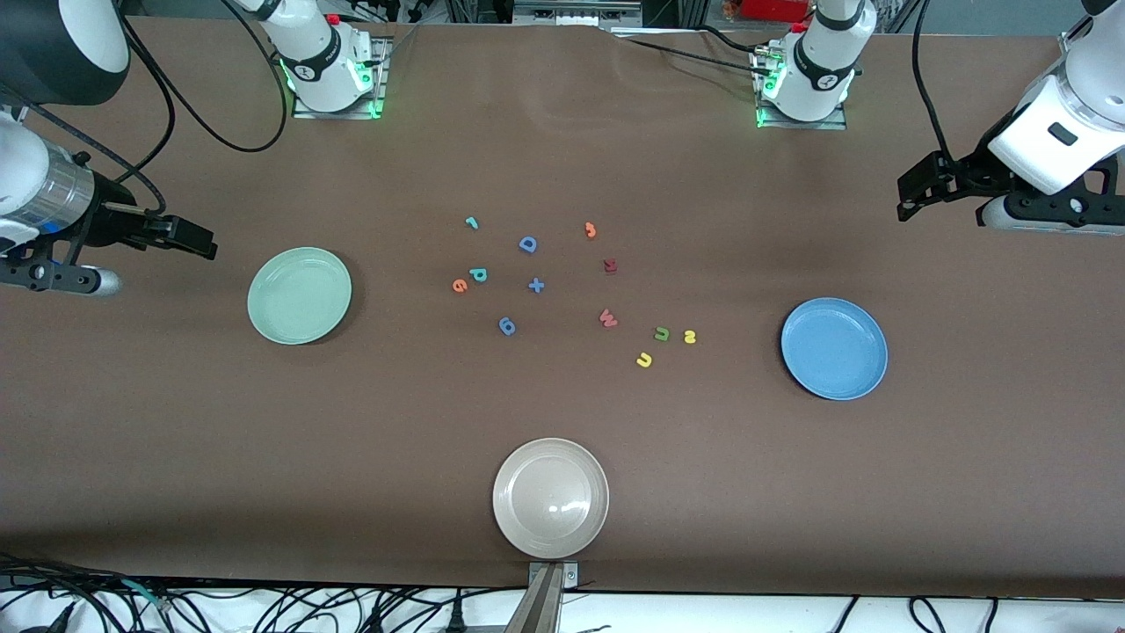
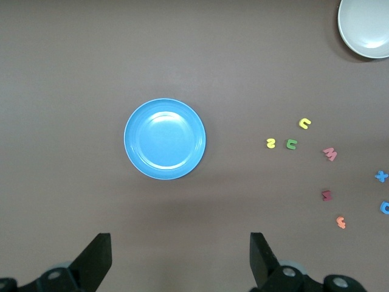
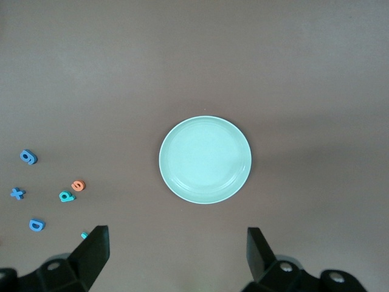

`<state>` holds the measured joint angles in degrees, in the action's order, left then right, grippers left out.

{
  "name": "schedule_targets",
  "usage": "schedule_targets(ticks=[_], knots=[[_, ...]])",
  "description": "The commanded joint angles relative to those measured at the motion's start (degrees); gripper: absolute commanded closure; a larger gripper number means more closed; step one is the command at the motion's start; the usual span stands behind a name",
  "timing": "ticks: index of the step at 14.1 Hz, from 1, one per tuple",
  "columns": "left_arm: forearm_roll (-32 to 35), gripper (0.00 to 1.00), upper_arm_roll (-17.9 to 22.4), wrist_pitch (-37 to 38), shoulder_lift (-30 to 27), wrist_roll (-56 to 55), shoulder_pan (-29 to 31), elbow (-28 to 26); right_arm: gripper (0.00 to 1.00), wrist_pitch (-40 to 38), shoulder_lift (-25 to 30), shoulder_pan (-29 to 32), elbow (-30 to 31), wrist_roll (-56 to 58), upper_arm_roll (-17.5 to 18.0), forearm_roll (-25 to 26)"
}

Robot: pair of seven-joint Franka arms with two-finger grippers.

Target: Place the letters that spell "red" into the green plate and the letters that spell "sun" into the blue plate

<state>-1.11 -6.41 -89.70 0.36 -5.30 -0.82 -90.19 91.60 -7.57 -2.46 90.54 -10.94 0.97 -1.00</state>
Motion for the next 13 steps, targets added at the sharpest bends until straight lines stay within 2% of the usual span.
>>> schedule_targets(ticks=[1, 13], knots=[[1.11, 0.00, 0.09, -0.03, 0.26, 0.11, -0.32, 0.45, 0.00, -0.98, -0.07, 0.18, -0.89, 0.05, 0.09, 0.39], [1.19, 0.00, 0.09, -0.03, 0.26, 0.02, -0.15, 0.45, 0.00, -1.51, -0.16, 0.26, -0.80, 0.04, 0.00, 0.39]])
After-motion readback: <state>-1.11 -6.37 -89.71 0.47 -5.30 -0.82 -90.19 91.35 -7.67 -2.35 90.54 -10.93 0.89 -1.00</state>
